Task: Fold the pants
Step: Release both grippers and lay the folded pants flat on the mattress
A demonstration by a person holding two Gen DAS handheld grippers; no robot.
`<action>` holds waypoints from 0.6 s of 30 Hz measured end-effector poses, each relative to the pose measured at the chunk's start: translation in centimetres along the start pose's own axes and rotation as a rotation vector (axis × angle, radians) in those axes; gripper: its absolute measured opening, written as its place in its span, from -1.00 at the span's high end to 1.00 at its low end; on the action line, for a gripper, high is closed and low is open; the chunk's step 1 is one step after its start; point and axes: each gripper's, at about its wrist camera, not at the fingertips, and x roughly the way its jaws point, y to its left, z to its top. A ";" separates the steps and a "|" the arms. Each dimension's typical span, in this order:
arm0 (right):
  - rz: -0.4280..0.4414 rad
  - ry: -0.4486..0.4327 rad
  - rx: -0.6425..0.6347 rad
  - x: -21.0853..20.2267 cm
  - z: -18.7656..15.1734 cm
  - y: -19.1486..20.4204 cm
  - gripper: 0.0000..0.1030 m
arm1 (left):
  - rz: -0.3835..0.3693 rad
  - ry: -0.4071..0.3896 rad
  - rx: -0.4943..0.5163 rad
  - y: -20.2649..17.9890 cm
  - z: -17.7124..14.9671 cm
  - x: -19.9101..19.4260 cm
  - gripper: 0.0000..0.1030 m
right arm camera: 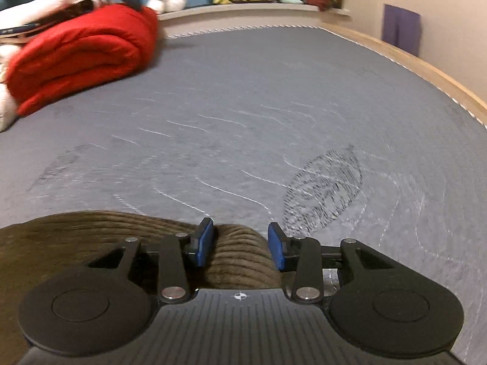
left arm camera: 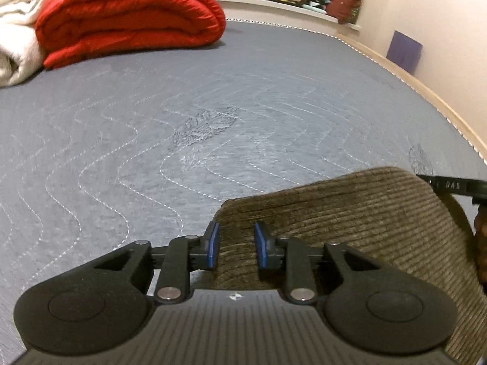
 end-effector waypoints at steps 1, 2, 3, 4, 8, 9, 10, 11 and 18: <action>0.001 0.000 0.004 0.0 -0.1 -0.1 0.21 | 0.002 0.001 -0.002 -0.1 0.1 -0.1 0.42; -0.001 -0.004 0.000 0.0 -0.1 0.0 0.21 | 0.006 0.001 0.004 -0.2 0.3 -0.4 0.42; -0.003 -0.012 0.000 -0.2 -0.3 -0.1 0.20 | 0.015 -0.004 0.011 -0.4 0.3 -0.8 0.36; -0.005 -0.026 0.009 -0.5 -0.3 -0.2 0.17 | 0.025 -0.013 0.018 -0.6 0.4 -1.4 0.29; -0.053 -0.102 0.061 -4.2 0.4 -2.3 -0.11 | 0.043 -0.097 0.036 -1.5 0.2 -5.4 -0.29; -0.065 -0.135 0.067 -5.7 0.6 -2.6 -0.18 | 0.047 -0.135 0.040 -1.9 0.0 -6.7 -0.50; -0.062 -0.171 0.071 -7.4 0.8 -2.6 -0.24 | 0.044 -0.165 0.049 -2.3 -0.2 -7.8 -0.56; -0.049 -0.210 0.073 -9.2 1.0 -2.5 -0.40 | 0.037 -0.196 0.063 -2.8 -0.3 -9.0 -0.57; 0.053 -0.400 0.043 -22.1 0.2 -0.5 -0.99 | 0.027 -0.375 0.019 -5.7 -1.7 -19.0 -0.96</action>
